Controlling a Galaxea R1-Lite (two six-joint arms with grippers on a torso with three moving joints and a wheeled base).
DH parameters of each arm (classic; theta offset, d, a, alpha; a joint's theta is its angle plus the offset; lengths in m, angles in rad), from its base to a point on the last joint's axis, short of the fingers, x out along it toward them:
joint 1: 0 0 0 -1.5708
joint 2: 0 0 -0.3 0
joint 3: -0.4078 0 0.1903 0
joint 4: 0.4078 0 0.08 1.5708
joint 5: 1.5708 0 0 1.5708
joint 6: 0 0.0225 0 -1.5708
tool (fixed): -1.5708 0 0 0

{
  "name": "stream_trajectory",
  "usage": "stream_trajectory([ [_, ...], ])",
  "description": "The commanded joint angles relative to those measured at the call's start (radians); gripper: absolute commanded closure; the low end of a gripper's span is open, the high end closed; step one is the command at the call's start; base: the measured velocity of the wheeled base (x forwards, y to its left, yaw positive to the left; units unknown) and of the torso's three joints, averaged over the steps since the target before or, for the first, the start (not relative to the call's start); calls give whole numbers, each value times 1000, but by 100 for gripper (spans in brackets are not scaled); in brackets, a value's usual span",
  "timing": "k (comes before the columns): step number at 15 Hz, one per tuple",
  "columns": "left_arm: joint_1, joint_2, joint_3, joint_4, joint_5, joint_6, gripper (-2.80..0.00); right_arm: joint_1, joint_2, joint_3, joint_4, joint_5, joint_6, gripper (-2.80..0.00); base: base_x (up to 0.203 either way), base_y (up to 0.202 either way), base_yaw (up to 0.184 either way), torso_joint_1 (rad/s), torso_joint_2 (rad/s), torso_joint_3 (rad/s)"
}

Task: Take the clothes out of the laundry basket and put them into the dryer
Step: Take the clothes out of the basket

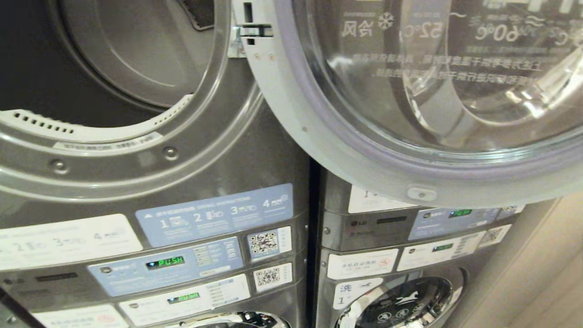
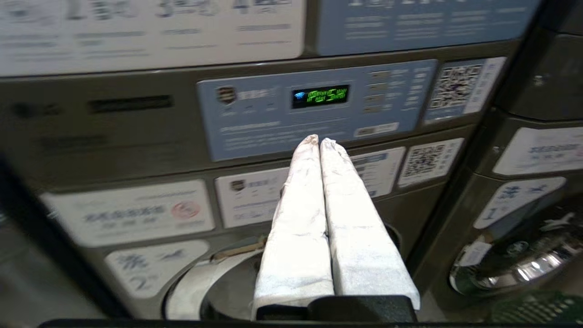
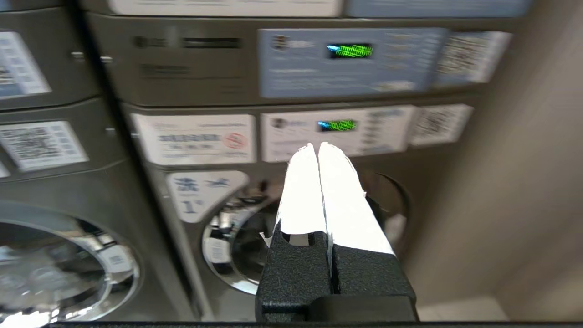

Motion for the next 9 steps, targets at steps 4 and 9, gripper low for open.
stream_trajectory([
  [4, 0, 0, 2, -2, 0, 0, 0, 0, -2, 0, -2, 1, 3, 0, 0, 7, -175, 2, 3, 1],
  [9, 0, 0, 2, -1, 2, -2, 0, 0, -1, 0, -2, 1, 6, 0, 0, 9, -172, 2, 2, 2],
])
